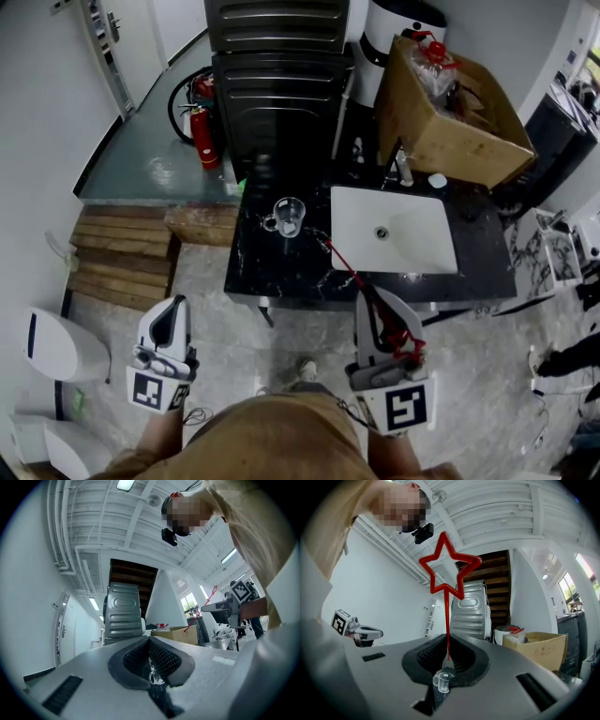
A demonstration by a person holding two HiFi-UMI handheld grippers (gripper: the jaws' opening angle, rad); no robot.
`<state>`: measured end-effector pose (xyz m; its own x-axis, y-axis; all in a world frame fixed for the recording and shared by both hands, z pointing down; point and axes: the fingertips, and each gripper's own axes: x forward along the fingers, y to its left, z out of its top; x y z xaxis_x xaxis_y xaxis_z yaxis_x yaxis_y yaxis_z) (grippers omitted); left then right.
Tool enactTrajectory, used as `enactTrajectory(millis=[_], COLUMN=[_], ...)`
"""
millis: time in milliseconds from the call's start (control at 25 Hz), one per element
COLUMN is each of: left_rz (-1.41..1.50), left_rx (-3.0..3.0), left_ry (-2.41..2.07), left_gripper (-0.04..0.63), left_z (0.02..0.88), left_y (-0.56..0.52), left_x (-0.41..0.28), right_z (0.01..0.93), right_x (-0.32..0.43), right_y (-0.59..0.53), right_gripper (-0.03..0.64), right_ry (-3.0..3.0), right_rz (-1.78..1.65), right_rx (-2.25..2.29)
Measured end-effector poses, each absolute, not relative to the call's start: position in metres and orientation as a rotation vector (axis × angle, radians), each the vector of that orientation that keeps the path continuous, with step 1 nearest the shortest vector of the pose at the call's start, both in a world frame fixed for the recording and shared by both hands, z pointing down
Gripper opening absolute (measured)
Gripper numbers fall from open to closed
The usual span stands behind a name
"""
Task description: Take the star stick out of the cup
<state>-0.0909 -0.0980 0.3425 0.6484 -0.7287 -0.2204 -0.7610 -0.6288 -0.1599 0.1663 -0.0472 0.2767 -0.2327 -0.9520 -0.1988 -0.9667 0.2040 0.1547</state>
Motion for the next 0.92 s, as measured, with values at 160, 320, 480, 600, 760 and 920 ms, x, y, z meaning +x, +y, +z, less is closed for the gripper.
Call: enactTrajectory(millis=[160,320,480,600,760,920], left_rz=[0.187,0.186,0.158,0.156,0.182,0.197], left_rx=[-2.636,-2.639,-2.65,-2.649,-2.642,-2.641], left_ry=[1.218,1.221,1.23,1.227,1.214,1.2], left_gripper=[0.0,0.001,0.0,0.0,0.0,0.0], left_z=[0.345,0.345,0.35,0.35,0.347,0.346], left_y=[-0.097,-0.096,-0.094,-0.094,-0.092,-0.09], left_x=[-0.092,-0.092,-0.092,-0.09,-0.087,-0.085], right_z=[0.274,0.275,0.277,0.277,0.276,0.278], right_x=[0.166,0.166,0.167,0.169,0.171,0.172], right_y=[-0.048,-0.046,-0.045,-0.045,-0.043,-0.038], right_gripper=[0.012,0.012,0.012,0.012,0.012,0.012], right_ry=[2.362,2.372,2.365,2.355,2.351,2.369], right_rz=[0.332,0.345,0.319,0.308,0.309,0.352], right_rx=[-1.915,-1.905,-1.914,-1.918,-1.92,-1.911])
